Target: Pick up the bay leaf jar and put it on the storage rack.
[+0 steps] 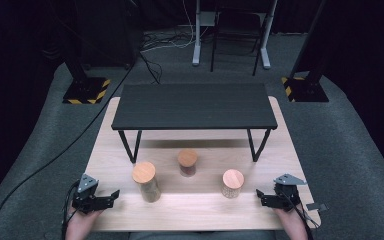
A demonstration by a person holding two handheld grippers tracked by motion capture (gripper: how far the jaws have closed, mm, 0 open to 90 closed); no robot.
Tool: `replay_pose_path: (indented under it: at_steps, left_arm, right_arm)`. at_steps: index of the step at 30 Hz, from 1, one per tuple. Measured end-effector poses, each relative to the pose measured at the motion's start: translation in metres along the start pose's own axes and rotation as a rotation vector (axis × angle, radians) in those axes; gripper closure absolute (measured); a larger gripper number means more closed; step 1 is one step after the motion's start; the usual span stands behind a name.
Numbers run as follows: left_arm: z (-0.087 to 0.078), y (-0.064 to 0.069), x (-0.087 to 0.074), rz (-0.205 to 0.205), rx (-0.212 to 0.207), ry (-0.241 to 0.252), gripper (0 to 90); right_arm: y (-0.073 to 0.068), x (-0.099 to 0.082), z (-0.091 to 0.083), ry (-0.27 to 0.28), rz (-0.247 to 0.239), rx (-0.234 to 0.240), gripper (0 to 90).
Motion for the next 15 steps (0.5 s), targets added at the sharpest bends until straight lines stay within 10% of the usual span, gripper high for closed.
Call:
replay_pose_path:
  at_steps: [15]
  left_arm:
    - [-0.022,0.009,0.016,0.029,-0.007,0.053,6.7]
  right_arm:
    - [0.0,0.0,0.0,0.0,0.001,0.0,10.6]
Point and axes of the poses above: each handheld gripper's, and its own axes: z roughly forward along the jaws, x roughly out of its top, y roughly to its right, the point moved 7 cm from there along z, roughly forward along the jaws, and after that the axes turned 13 degrees about -x, right-handed, at the moved point
